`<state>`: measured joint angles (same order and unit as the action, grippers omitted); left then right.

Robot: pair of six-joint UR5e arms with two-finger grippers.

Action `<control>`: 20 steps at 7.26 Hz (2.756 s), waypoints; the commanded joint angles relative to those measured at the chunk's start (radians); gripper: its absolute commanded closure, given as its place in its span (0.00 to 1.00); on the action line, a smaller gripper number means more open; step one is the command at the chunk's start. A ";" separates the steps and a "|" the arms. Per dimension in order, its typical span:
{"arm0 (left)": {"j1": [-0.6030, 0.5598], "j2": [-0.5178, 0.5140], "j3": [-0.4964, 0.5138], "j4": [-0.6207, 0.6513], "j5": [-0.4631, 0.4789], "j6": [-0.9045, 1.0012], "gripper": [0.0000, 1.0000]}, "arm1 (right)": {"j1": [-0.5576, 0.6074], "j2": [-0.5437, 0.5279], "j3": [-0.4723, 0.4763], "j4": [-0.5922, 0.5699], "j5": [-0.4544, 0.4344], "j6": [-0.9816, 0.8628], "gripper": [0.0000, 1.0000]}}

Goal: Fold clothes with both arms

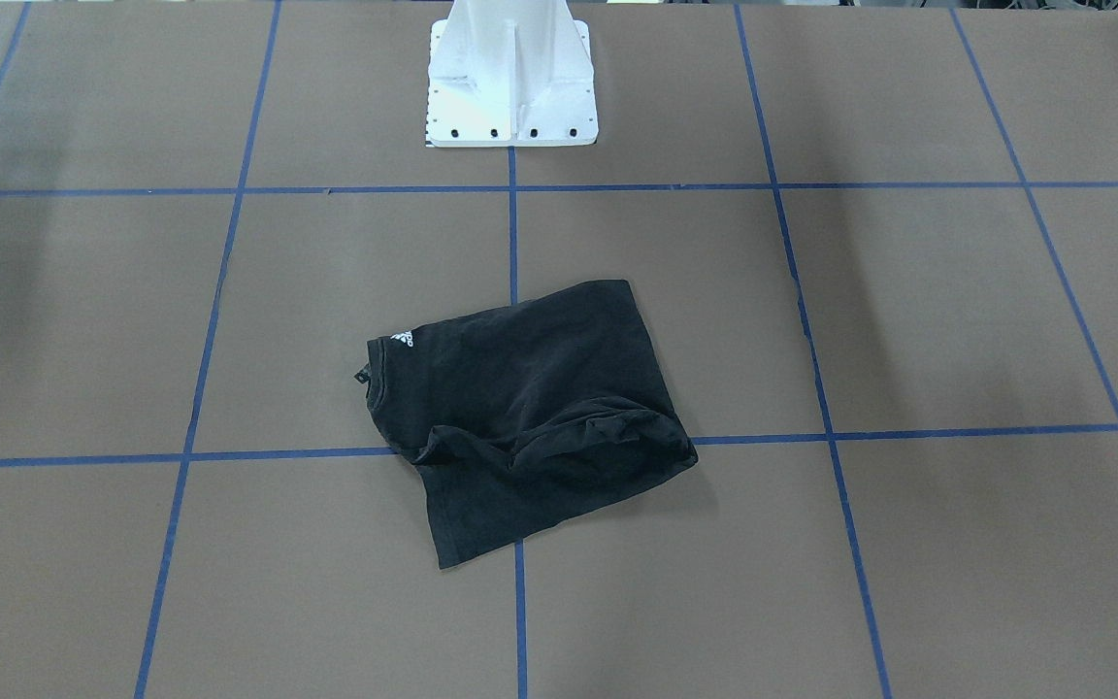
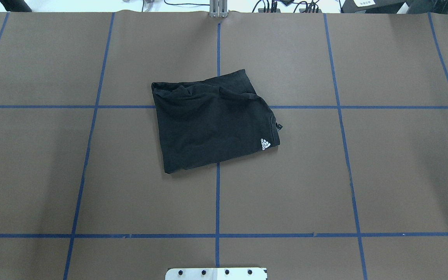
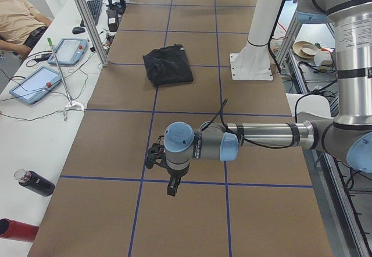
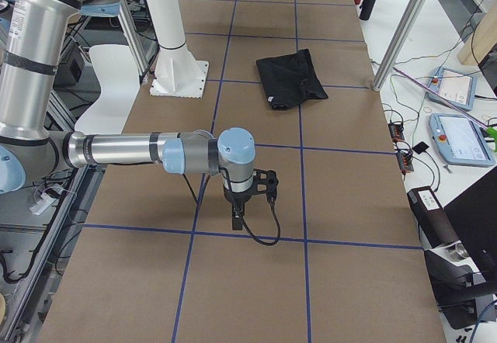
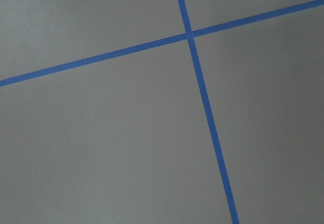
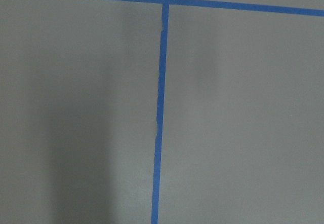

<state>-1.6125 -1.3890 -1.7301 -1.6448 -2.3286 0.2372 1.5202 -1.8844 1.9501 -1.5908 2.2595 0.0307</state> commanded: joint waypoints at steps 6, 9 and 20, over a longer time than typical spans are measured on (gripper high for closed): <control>0.000 -0.001 -0.003 -0.022 0.001 0.002 0.00 | 0.002 -0.004 -0.003 -0.001 0.005 0.002 0.00; 0.000 0.001 -0.003 -0.027 0.005 0.002 0.00 | 0.002 -0.004 -0.003 0.000 0.005 0.002 0.00; 0.000 0.001 -0.006 -0.043 0.003 0.001 0.00 | 0.002 -0.002 0.000 0.002 0.005 0.002 0.00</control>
<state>-1.6122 -1.3885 -1.7364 -1.6870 -2.3255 0.2379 1.5217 -1.8873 1.9494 -1.5894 2.2642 0.0322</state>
